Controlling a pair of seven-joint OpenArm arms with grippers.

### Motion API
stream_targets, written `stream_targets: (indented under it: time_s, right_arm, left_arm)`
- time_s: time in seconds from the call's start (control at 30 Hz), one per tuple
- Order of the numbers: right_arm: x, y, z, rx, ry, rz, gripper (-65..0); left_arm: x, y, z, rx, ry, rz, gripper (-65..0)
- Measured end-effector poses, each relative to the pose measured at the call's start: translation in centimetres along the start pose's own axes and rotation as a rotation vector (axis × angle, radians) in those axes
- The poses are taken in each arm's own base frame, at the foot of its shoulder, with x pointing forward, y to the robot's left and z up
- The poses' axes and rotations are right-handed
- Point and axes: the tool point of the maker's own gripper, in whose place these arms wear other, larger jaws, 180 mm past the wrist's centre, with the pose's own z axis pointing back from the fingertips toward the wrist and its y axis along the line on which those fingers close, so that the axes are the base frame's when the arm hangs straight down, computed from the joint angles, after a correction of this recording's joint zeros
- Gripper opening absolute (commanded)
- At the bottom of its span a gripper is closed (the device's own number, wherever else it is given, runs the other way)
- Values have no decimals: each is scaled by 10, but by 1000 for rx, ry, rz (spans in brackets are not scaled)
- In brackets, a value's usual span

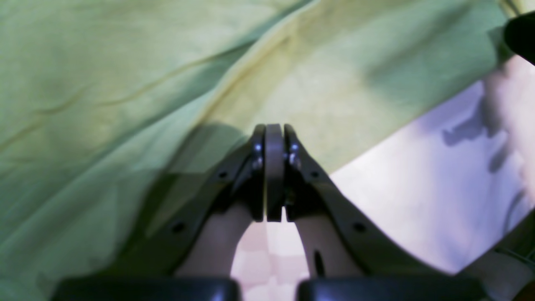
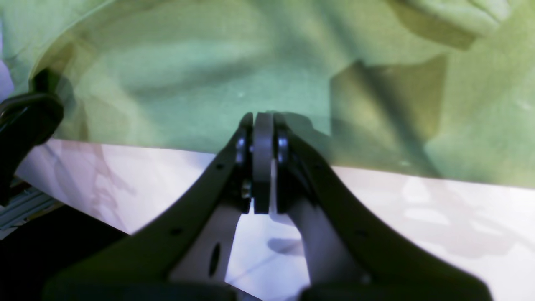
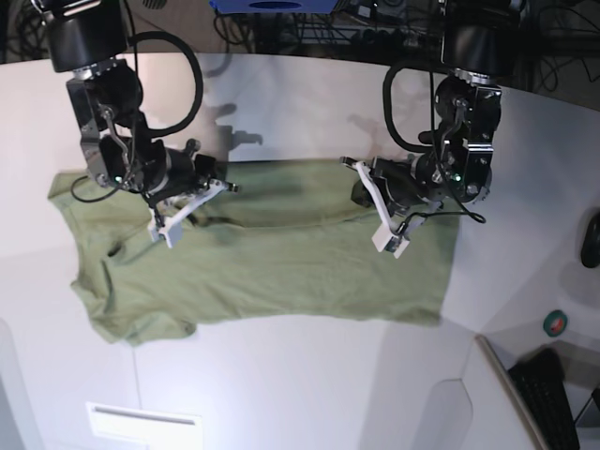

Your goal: Layout the t-shirt on the table in an organized manner, then fold the t-shirt properly

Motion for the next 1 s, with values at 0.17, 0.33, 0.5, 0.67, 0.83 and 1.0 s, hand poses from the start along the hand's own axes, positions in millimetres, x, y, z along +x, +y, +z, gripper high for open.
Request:
stream_targets:
  time_s: [0.17,0.33,0.5,0.67,0.83,1.0]
  right_arm:
    - [1,-1,0,-2,-2,-1,-650]
    - [0,-1,0,-2,-1,-1,-650]
    - [0,-2,0,-4,-1,-1,-650]
    - [1,-3,1,-7,-1,0,-650]
    - [-4,-8,-2,-17,13,-10,-650]
    - [-9,-14,-4,-30,31,-16,-650]
  left_arm:
    - [-16,21,-11,46,80,8,-650]
    - [-6,35,-12,85,89,-19,-650]
    - [8,46,-9,112,80,-37,-650]
    - [20,50,-7,122,61,-46,-650]
    - [23,58,-10,123,73,-26,-650]
    - [36,72,-18,128,10,3,-650]
